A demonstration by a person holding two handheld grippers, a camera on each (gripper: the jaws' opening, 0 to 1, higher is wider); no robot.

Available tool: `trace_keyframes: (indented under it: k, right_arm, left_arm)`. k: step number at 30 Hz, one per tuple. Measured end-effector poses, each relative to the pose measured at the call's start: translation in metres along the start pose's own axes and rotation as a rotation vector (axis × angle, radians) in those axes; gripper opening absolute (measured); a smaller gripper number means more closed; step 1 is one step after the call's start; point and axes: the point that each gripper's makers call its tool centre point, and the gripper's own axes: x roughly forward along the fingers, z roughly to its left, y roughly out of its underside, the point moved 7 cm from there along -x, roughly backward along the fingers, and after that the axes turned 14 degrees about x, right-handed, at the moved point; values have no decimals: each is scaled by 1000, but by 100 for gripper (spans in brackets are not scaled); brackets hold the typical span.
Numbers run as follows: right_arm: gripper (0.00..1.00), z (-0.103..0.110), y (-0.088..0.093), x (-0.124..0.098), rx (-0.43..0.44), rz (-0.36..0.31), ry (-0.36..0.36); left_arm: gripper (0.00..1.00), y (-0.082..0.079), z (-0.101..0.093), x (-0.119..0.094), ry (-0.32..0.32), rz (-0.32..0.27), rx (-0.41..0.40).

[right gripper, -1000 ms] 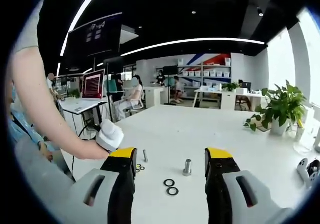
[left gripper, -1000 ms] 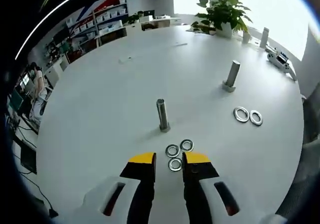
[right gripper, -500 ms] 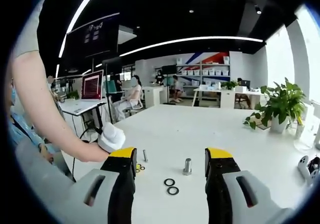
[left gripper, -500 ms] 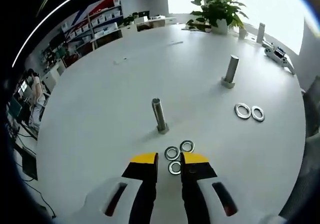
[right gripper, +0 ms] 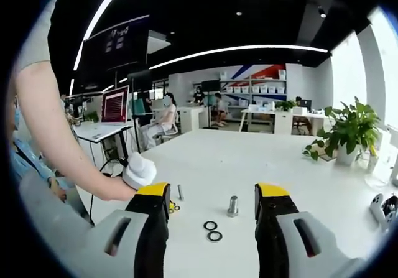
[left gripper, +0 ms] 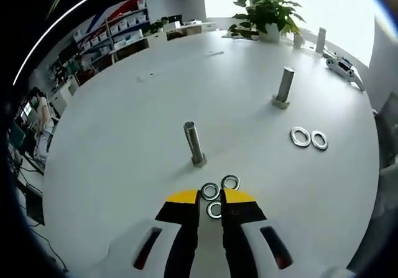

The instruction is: Place the washer onto the threaded stud by aligning its center hole with the stud, sliding it down to the base, and recovering from edge contact or off-axis alignment until the washer reaches the visible bottom stop.

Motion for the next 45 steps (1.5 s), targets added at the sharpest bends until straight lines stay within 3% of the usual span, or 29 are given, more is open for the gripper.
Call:
trace_keyframes:
  k: [7,30,34,35,36,39,40,45]
  right_arm:
    - [56,-1,0,0,0,0,2]
    - [55,1,1,-1,-13,11,4]
    - [55,1,1,0,-11,9,3]
    - [55,1,1,0,-9,10,2]
    - [55,1,1,0,-10,10,1]
    - [55,2,2,0,-5,11,-5]
    - [55,2,2,0,-7,13,-4]
    - [55,1,2,0,-10,13,3]
  left_arm:
    - [11,0,2,3,9,-12,-48]
    - [9,1,3,1,-14,-30,-65]
    - [8,-2,3,-1,-14,-36,-48]
    - [0,-5,3,-4,16,-48,8]
    - [0,-5,8,-4,-28,-51,-20]
    - [0,-4,8,-4,0,-47,-24]
    - [0,-1,7,-4,12,-21,-8]
    - [0,-1,10,-6,-7,-39,-5]
